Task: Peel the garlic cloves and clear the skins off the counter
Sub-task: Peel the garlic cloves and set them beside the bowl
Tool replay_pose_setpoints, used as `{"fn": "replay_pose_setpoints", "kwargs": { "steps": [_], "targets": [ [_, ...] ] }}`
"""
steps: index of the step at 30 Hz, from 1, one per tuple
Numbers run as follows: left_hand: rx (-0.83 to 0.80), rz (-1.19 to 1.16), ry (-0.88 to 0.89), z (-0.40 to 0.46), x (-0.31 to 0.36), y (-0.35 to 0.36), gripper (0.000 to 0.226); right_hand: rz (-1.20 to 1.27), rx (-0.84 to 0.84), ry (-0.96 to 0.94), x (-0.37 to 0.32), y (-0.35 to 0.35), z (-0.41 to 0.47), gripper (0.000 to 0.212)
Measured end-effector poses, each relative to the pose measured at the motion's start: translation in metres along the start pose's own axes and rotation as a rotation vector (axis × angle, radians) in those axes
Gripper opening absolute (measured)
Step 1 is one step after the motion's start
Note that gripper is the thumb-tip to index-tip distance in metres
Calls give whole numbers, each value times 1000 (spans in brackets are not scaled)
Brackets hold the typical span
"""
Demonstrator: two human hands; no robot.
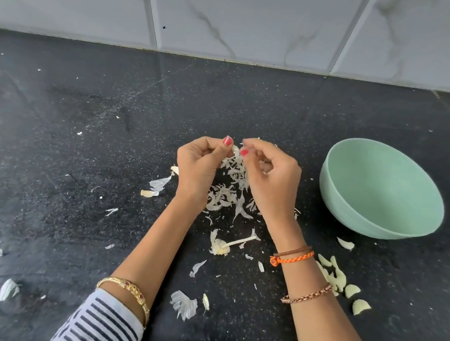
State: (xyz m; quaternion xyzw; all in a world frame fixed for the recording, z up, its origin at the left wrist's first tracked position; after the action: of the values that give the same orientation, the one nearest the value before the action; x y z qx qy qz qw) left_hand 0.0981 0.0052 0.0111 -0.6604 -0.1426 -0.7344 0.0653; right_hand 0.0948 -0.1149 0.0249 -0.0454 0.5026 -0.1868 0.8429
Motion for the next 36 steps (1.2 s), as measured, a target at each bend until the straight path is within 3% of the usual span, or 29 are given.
{"fn": "replay_pose_setpoints", "kwargs": {
  "steps": [6,9,13,16,22,28,32,36],
  "targets": [
    [-80,202,142,-2,1,5,32,44,22,-41,1,0,-2,10],
    [-64,117,66,-3,-1,8,42,148,43,7,2,2,-2,12],
    [-76,-43,-154,-6,-4,14,50,-41,138,-347,-5,3,-8,13],
    [-86,-16,-161,-6,2,13,56,-112,181,-521,-4,2,-11,11],
    [-81,30,-139,-10,10,7,48,63,215,-394,-20,3,-16,11],
    [93,501,142,-16,22,-21,54,-13,177,-135,-20,-9,-28,12],
    [179,781,212,-23,23,-43,10,-136,180,-105,-25,-30,-41,23],
    [155,1021,222,-18,2,-57,26,-300,261,-131,-26,-58,-66,22]
  ]
}}
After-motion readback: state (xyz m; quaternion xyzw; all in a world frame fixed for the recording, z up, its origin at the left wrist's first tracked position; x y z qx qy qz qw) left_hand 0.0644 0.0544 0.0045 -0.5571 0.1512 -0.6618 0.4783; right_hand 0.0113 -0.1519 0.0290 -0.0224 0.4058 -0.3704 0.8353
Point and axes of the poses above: each hand's wrist, its own z-axis towards the middle knuckle, its own y-axis out of the palm, x = y × z, the point moved 3 cm from there along z, towards the middle knuckle, and after that the axes turned 5 degrees about z, right-handed, at the moved point
